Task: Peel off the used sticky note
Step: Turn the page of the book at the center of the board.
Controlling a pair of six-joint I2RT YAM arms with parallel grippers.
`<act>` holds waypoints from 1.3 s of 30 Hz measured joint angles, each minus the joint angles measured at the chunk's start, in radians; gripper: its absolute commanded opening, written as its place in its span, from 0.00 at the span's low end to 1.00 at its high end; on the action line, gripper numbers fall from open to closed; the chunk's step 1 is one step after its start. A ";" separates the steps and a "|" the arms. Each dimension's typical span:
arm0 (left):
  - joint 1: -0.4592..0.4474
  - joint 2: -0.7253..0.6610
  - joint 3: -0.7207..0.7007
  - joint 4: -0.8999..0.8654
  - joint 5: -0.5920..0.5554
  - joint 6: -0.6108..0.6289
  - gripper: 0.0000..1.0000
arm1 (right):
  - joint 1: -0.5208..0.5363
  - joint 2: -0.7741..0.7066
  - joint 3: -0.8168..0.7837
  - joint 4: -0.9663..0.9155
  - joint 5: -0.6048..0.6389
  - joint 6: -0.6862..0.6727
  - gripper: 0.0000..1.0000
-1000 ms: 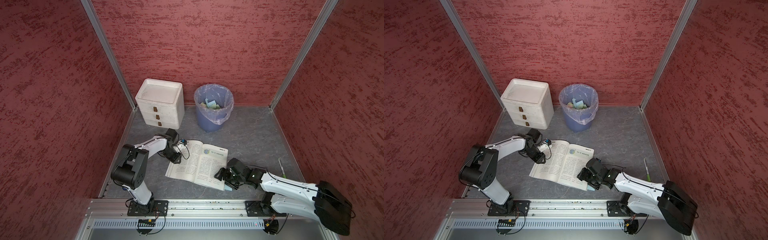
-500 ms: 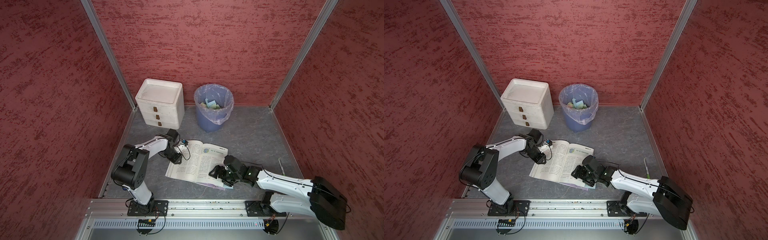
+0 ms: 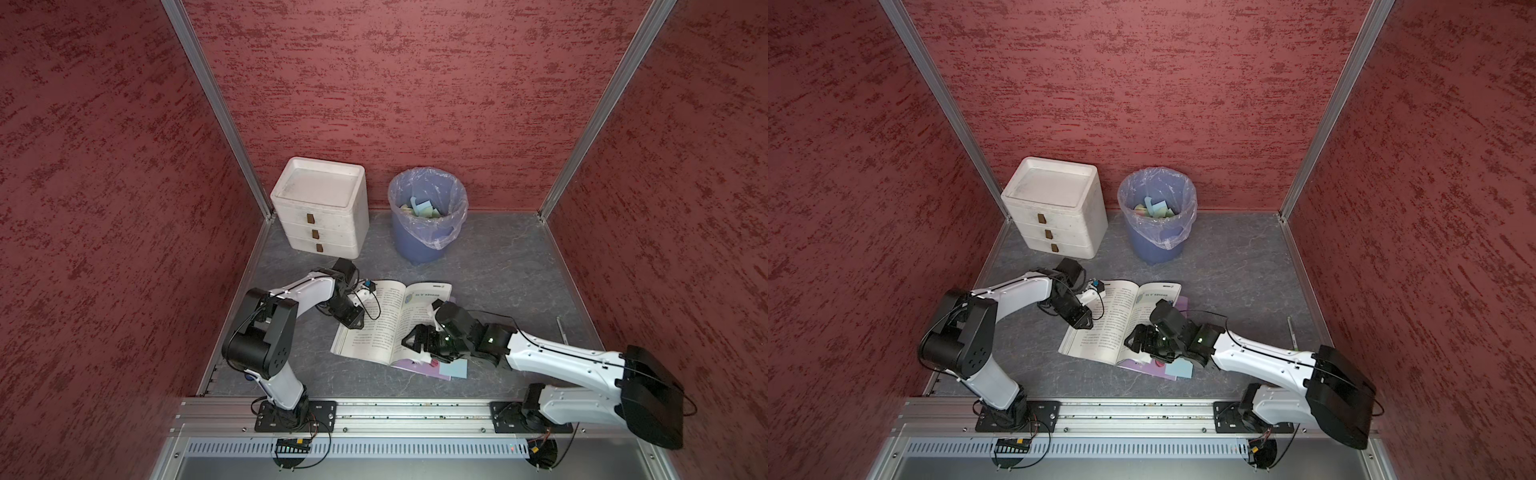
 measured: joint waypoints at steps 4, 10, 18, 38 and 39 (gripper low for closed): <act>0.061 0.000 0.000 -0.016 0.036 0.001 0.28 | 0.021 0.118 0.127 0.033 -0.017 -0.046 0.85; 0.147 -0.002 0.000 -0.037 0.072 0.012 0.27 | 0.037 0.314 0.298 0.089 -0.057 -0.105 0.88; 0.266 -0.081 0.015 -0.095 0.103 0.053 0.27 | 0.048 0.425 0.369 0.111 -0.090 -0.138 0.96; 0.331 -0.226 0.179 -0.257 0.146 0.102 0.27 | 0.033 0.454 0.399 0.307 -0.205 -0.159 0.99; 0.327 -0.230 0.179 -0.262 0.145 0.102 0.27 | 0.029 0.446 0.389 0.307 -0.202 -0.157 0.99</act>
